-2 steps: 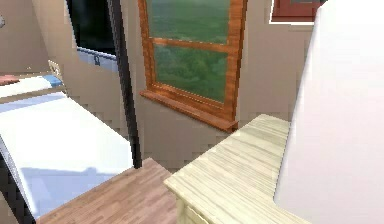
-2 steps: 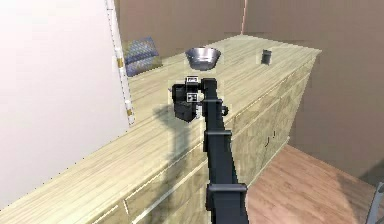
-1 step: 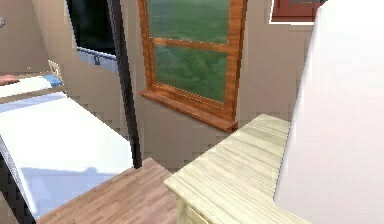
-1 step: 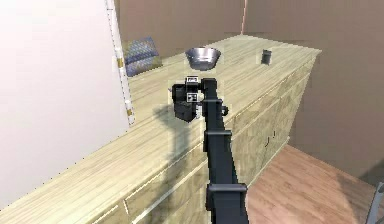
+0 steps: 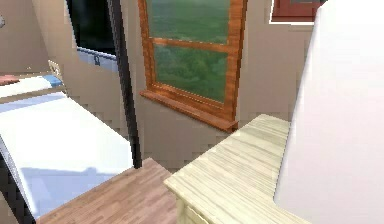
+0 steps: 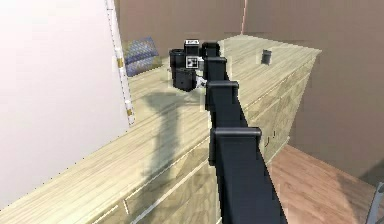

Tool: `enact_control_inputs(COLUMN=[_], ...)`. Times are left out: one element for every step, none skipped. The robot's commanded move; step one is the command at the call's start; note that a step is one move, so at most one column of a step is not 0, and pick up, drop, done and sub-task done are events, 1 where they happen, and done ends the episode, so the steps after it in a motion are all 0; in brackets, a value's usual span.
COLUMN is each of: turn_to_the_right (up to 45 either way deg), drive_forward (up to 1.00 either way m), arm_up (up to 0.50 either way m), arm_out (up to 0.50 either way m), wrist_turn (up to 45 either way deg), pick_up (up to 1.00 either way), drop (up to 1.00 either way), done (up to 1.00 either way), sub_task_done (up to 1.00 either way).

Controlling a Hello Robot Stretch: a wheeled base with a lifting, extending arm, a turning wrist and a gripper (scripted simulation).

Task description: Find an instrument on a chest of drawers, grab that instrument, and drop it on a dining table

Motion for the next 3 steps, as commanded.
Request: enact_control_inputs(turn_to_the_right=[0.0,0.0,0.0], drive_forward=[0.0,0.0,0.0], arm_up=[0.02,0.0,0.0], arm_out=[0.0,0.0,0.0], wrist_turn=[0.0,-45.0,-45.0], pick_up=[0.0,0.0,0.0], drop=[0.0,0.0,0.0], done=[0.0,0.0,0.0], sub_task_done=[0.0,0.0,0.0])
